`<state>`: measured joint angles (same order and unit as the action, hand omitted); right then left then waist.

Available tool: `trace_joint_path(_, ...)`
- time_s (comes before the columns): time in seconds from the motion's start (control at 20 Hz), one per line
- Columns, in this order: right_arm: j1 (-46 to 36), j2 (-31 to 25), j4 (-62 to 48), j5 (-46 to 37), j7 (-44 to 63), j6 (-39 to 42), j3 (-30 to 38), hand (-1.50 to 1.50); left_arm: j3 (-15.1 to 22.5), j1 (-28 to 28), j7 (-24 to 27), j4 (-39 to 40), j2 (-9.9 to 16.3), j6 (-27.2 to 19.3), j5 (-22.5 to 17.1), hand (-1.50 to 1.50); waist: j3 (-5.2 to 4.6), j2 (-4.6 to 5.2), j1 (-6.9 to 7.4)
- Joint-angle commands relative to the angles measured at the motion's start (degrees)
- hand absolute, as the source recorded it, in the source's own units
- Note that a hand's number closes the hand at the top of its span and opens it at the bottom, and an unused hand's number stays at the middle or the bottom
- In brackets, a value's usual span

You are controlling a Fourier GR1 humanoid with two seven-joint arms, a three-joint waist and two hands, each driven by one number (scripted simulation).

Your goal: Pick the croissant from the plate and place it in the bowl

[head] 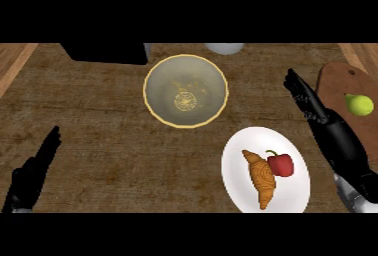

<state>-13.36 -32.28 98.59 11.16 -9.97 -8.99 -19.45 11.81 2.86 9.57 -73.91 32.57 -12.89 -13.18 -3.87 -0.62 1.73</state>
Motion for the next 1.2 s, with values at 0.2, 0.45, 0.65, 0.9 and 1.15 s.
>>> trace_joint_path(0.2, -7.11, -7.77, 7.62, -3.61, 1.52, 8.24, -0.38, 1.50, -4.84, -8.95, -4.89, -7.34, -0.49, -3.04, -2.69, 0.00, 3.88, 0.22, -1.73)
trace_joint_path(0.45, 5.69, -16.84, -1.00, -22.14, 13.82, -6.12, 1.93, -1.50, -6.22, -7.35, -6.42, -7.43, -1.09, -4.01, -4.72, 0.00, 3.92, -1.01, -7.58)
trace_joint_path(0.65, 21.72, -15.45, 13.20, -32.94, 11.14, -15.74, -3.67, -1.50, -6.05, -7.62, -8.10, -9.02, -2.21, -5.25, -4.52, 0.00, 3.88, -0.62, -6.70)
trace_joint_path(0.9, 34.27, -17.24, 24.65, -43.80, 18.18, -19.83, -4.85, -1.50, -6.40, -8.83, -11.18, -11.43, -1.22, -3.52, -4.24, 0.00, 3.81, 0.13, -3.65)
trace_joint_path(1.15, 33.04, -19.15, 35.33, -44.77, 31.11, -10.68, -0.51, -1.50, -2.56, -11.86, -15.57, -14.77, -4.97, -7.54, 0.72, 0.00, 3.81, 0.44, -2.33)
